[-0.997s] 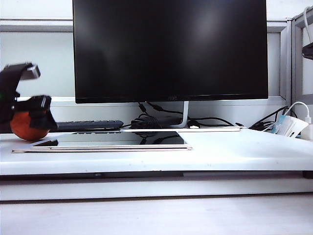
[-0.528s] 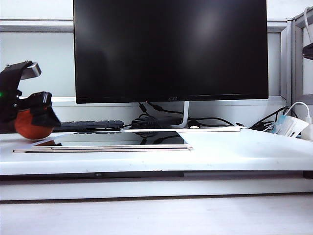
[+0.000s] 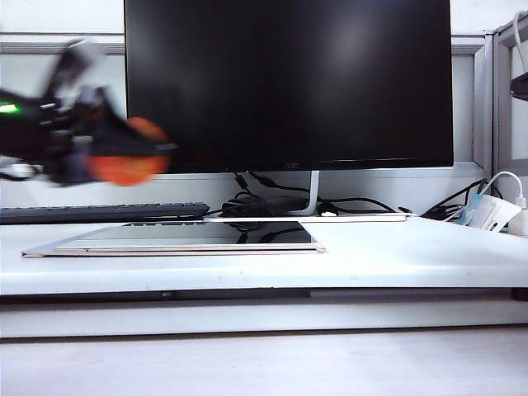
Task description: Place the orange on the center of the mirror.
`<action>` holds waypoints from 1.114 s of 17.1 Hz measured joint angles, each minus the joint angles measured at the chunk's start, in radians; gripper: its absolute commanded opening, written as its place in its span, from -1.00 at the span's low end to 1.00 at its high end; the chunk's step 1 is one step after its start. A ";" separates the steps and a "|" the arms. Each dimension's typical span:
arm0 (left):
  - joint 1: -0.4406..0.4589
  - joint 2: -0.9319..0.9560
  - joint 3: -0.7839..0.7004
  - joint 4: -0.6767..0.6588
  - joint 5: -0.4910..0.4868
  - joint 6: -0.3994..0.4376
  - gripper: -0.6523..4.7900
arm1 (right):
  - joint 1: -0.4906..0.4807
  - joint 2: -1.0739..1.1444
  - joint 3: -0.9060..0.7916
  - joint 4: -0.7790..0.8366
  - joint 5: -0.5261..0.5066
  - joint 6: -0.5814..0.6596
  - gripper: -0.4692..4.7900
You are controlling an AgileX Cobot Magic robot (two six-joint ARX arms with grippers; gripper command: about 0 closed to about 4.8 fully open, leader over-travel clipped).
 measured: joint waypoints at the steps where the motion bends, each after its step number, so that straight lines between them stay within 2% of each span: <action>1: -0.042 0.000 0.000 0.001 -0.016 0.019 0.49 | 0.000 0.000 0.000 0.000 0.004 0.000 -0.82; 2: -0.078 0.002 0.000 0.010 -0.059 0.032 0.48 | 0.000 0.000 0.000 0.000 0.006 0.000 -0.82; 4: -0.196 0.031 0.008 0.063 -0.277 0.069 0.49 | 0.000 0.000 0.000 0.000 0.006 0.000 -0.82; 5: -0.219 0.062 0.032 0.063 -0.333 0.072 0.49 | 0.000 0.000 0.000 0.000 0.006 0.000 -0.82; 7: -0.228 0.103 0.052 0.066 -0.366 0.072 0.49 | 0.000 0.000 0.000 0.000 0.006 0.000 -0.82; 9: -0.242 0.140 0.061 0.062 -0.449 0.072 0.49 | 0.000 0.000 0.000 0.000 0.006 0.000 -0.82; 12: -0.239 0.151 0.062 0.058 -0.482 0.069 0.49 | 0.000 0.000 0.000 0.000 0.006 0.000 -0.82; 17: -0.240 0.164 0.065 0.000 -0.472 0.069 0.49 | 0.000 0.000 0.000 0.000 0.018 0.000 -0.82; 19: -0.240 0.164 0.065 -0.001 -0.468 0.069 0.56 | 0.000 0.000 0.000 0.000 0.018 0.000 -0.82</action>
